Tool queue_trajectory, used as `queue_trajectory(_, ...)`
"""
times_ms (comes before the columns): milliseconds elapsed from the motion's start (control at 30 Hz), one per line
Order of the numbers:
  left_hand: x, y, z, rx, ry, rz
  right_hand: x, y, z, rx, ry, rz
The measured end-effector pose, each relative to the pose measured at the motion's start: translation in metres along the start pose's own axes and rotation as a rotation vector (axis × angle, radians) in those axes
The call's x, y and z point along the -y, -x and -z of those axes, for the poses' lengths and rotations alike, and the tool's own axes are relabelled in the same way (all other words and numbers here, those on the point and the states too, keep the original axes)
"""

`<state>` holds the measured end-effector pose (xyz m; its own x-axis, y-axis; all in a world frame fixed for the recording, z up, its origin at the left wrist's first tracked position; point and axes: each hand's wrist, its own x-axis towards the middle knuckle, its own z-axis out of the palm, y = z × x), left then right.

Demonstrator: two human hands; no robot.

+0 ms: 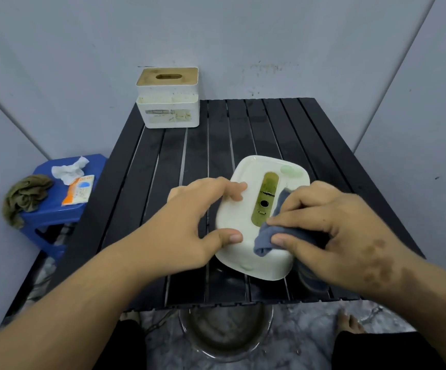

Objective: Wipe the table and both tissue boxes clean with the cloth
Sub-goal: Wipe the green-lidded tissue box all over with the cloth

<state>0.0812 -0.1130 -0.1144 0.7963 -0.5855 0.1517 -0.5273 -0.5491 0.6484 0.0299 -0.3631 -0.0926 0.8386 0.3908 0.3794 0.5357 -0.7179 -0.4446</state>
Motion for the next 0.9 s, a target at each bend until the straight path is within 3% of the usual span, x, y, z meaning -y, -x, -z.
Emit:
queue_trajectory(133, 0.0, -0.002, 0.004, 0.004, -0.054, -0.041, 0.019, -0.001, -0.019, -0.06, 0.112, -0.004)
queue_trajectory(300, 0.002, 0.0, 0.007, 0.032, -0.101, -0.05, -0.01, 0.003, 0.019, 0.187, 0.01, 0.061)
queue_trajectory(467, -0.001, -0.002, 0.007, 0.046, -0.111, -0.038, -0.039, -0.008, 0.022, -0.015, 0.047, -0.146)
queue_trajectory(533, -0.002, -0.003, 0.007, 0.046, -0.117, -0.036, -0.032, -0.011, 0.012, -0.038, 0.128, -0.146)
queue_trajectory(667, -0.003, -0.004, 0.008, 0.065, -0.051, 0.04, 0.003, -0.008, 0.004, 0.081, 0.113, 0.017)
queue_trajectory(900, -0.005, -0.003, 0.007, 0.043, 0.002, 0.032, 0.019, -0.012, -0.004, 0.184, 0.008, -0.013)
